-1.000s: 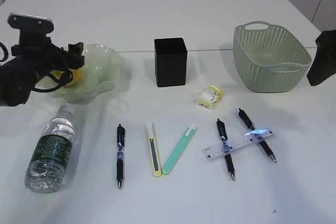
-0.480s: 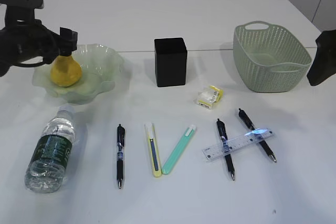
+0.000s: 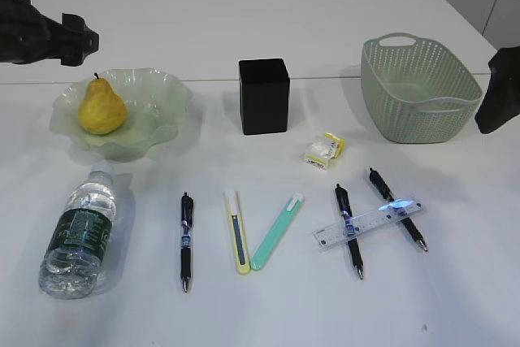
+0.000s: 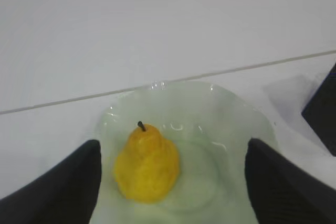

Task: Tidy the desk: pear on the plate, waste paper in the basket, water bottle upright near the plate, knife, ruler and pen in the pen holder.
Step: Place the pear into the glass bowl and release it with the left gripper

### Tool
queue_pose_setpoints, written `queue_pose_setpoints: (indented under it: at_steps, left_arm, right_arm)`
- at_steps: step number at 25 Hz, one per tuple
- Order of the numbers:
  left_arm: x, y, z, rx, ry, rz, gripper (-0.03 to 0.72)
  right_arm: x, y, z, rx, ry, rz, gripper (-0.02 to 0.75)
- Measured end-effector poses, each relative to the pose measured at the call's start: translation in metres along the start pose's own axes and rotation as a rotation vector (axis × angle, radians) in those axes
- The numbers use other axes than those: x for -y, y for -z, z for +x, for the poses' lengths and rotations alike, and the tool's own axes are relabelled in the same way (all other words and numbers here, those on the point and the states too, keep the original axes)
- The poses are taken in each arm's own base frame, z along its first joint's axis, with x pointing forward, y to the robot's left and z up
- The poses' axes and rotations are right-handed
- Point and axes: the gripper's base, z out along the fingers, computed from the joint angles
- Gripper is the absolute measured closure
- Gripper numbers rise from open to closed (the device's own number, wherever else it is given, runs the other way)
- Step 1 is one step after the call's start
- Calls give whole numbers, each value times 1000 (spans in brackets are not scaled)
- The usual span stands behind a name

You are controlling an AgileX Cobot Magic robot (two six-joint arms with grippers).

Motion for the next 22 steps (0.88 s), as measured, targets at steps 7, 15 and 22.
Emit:
queue_pose_setpoints:
  at_steps: [7,15,22]
  left_arm:
    - [3,36,-13,-89,-4,34,95]
    - [6,68,-18,-178,-16,62,95]
    - [7,96,-17,-283,-26,87,95]
  right_arm:
    - [0,0,2,-21,0,-3,152]
    - [-2,0,2,-21,-6,-17,151]
    - [-2,0,2,-21,-6,-17,152]
